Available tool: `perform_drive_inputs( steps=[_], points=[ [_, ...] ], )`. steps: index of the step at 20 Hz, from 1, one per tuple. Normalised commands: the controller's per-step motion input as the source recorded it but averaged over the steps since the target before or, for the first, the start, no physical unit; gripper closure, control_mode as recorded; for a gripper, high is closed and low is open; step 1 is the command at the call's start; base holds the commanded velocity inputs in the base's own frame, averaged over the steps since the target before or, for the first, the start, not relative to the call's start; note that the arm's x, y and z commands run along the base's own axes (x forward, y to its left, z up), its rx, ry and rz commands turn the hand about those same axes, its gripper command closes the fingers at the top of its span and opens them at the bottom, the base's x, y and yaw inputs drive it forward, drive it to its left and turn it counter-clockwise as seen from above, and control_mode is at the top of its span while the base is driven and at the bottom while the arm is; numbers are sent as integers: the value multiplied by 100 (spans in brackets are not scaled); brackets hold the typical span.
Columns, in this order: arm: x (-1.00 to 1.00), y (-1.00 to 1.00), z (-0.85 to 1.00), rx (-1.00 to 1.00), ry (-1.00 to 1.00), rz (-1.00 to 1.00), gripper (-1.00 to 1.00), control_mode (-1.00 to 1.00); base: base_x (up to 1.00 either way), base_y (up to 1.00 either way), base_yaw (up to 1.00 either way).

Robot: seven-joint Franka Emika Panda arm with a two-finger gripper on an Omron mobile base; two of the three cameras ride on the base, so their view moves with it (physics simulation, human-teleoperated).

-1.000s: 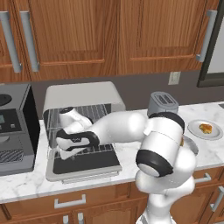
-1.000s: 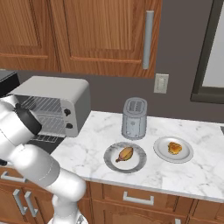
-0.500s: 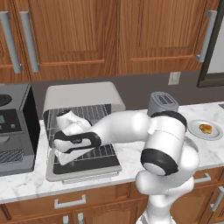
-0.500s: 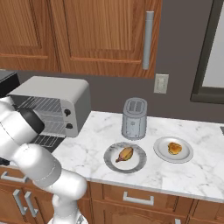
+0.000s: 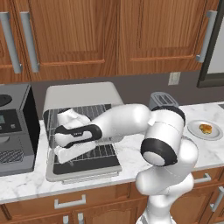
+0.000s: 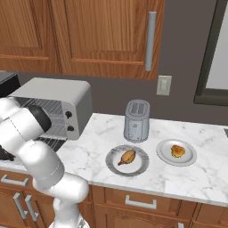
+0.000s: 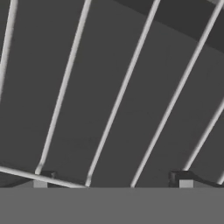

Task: Open the toaster oven door. Place the bread on the bottom rack in the toaster oven and place the chicken drumstick on the top rack.

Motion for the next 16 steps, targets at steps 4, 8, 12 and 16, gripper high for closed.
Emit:
perform_drive_inputs(
  steps=[4,8,12,16],
  points=[
    [-71,-13,-26,26,-6,-6,-100,-100,0,0,0],
    [-68,-22,13,22,-27,-7,-100,-100,0,0,0],
    [-62,-24,17,11,-32,-8,-100,-100,0,0,0],
    [-35,-45,28,3,-23,-10,-100,-100,0,0,0]
  ],
)
